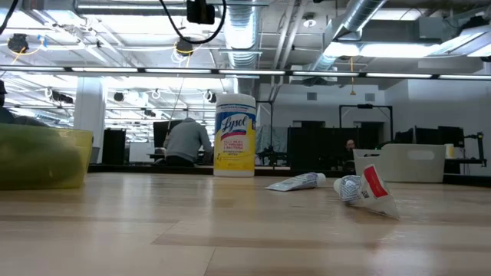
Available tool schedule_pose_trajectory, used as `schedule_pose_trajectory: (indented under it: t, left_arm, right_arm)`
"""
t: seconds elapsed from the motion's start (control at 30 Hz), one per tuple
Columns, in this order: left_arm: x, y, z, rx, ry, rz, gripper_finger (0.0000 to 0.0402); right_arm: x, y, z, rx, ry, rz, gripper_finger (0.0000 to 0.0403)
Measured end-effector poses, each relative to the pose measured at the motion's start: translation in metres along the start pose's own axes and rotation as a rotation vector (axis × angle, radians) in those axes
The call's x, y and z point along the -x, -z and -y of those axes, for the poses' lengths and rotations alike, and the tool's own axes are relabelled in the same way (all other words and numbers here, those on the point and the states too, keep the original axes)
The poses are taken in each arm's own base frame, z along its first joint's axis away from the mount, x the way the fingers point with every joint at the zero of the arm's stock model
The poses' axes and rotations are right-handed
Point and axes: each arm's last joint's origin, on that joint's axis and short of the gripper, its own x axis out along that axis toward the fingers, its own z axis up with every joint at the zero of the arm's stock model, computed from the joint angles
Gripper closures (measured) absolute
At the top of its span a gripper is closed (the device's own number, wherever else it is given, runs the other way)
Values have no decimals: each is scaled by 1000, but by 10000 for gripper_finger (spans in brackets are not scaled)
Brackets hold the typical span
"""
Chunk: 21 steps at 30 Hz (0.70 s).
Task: Pick & Place Travel size toiletries
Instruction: Put the white toothpaste into the gray bin
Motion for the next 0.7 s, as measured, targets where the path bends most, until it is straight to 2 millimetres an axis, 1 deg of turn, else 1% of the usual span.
schedule_pose_trajectory:
  t: [0.43,0.57,0.7]
  left_arm:
    - [1,-2,1,6,15,14,350]
    - [1,-3,1,6,19,17,350]
    - [1,-3,2,3,24,20,350]
  right_arm:
    - [-3,-3,-8,-101,-33,8,120]
    - [-3,-3,-8,-127,-34,7,141]
    - [-8,3,-7,-138,-41,-18,176]
